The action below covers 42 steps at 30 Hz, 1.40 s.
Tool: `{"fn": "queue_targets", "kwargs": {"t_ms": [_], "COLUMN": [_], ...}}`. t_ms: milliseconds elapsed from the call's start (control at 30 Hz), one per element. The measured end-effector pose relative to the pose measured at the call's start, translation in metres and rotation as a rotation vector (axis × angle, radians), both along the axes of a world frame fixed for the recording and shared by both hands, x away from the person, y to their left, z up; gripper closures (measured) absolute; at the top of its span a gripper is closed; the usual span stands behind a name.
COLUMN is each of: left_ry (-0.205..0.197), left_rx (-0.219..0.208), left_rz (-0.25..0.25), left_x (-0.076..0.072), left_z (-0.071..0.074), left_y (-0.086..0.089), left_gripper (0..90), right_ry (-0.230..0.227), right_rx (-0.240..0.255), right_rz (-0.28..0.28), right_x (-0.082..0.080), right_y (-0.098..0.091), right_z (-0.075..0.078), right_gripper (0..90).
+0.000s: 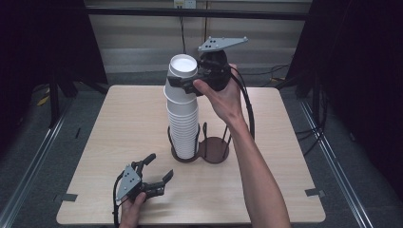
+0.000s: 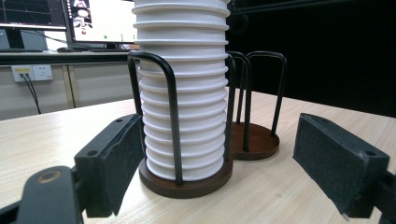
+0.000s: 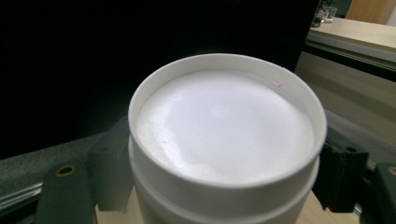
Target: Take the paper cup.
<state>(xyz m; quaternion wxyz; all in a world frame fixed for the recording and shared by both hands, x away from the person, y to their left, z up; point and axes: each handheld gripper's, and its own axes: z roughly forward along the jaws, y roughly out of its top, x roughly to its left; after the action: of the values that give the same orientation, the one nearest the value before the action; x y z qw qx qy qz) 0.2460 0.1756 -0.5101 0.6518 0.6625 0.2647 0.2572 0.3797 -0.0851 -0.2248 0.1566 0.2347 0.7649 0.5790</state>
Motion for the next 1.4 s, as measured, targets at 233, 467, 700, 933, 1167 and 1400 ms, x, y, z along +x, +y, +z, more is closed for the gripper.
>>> {"fn": "queue_targets", "kwargs": {"t_ms": [233, 467, 700, 933, 1167, 1400], "left_ry": [0.000, 0.000, 0.000, 0.000, 0.000, 0.000], "left_rx": [0.000, 0.001, 0.001, 0.000, 0.000, 0.000], "left_rz": [0.000, 0.000, 0.000, 0.000, 0.000, 0.000], "left_x": [0.000, 0.000, 0.000, 0.000, 0.000, 0.000], "left_z": [0.000, 0.000, 0.000, 0.000, 0.000, 0.000], "left_y": [0.000, 0.000, 0.000, 0.000, 0.000, 0.000], "left_gripper": [15.7, 15.7, 15.7, 15.8, 15.7, 15.7], "right_ry": [-0.030, -0.059, -0.078, -0.097, -0.104, -0.112], "right_rx": [0.064, 0.096, 0.139, 0.172, 0.191, 0.200], "right_rz": [0.000, -0.010, -0.017, -0.022, -0.022, -0.040], "right_x": [-0.004, -0.009, -0.011, -0.017, -0.023, -0.033], "right_y": [-0.004, -0.007, -0.012, -0.017, -0.025, -0.039], "right_z": [0.004, 0.009, 0.013, 0.017, 0.020, 0.024], "right_gripper": [21.7, 21.9, 22.0, 22.1, 22.0, 22.1]}}
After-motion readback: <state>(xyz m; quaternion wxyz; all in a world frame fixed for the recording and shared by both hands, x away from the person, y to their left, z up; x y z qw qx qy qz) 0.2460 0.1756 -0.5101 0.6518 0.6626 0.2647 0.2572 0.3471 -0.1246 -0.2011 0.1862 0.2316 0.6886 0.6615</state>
